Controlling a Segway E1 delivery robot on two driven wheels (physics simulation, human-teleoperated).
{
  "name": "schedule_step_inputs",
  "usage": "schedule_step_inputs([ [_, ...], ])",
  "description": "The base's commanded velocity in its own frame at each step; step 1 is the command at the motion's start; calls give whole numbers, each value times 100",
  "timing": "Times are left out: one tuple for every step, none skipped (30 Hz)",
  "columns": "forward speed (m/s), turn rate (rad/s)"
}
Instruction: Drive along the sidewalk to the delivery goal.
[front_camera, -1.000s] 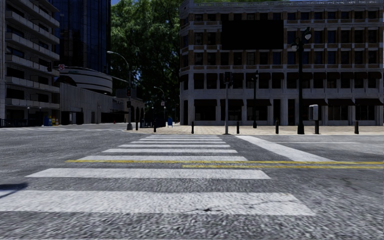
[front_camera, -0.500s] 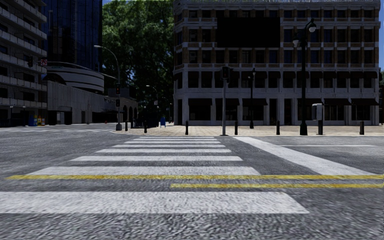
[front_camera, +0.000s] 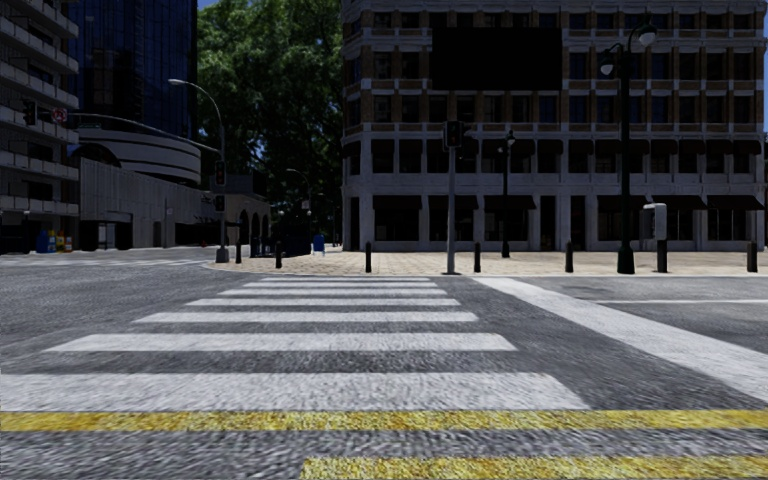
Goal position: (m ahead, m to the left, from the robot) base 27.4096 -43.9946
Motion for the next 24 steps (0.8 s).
schedule_step_inputs([
  [200, 0],
  [200, 0],
  [200, 0],
  [200, 0],
  [200, 0],
  [200, 0],
  [200, 0],
  [200, 0],
  [200, 0],
  [200, 0],
  [200, 0],
  [200, 0],
  [200, 0],
  [200, 0],
  [200, 0],
  [200, 0],
  [200, 0],
  [200, 0],
  [200, 0],
  [200, 0],
  [200, 0],
  [200, 0],
  [200, 0],
  [200, 0],
])
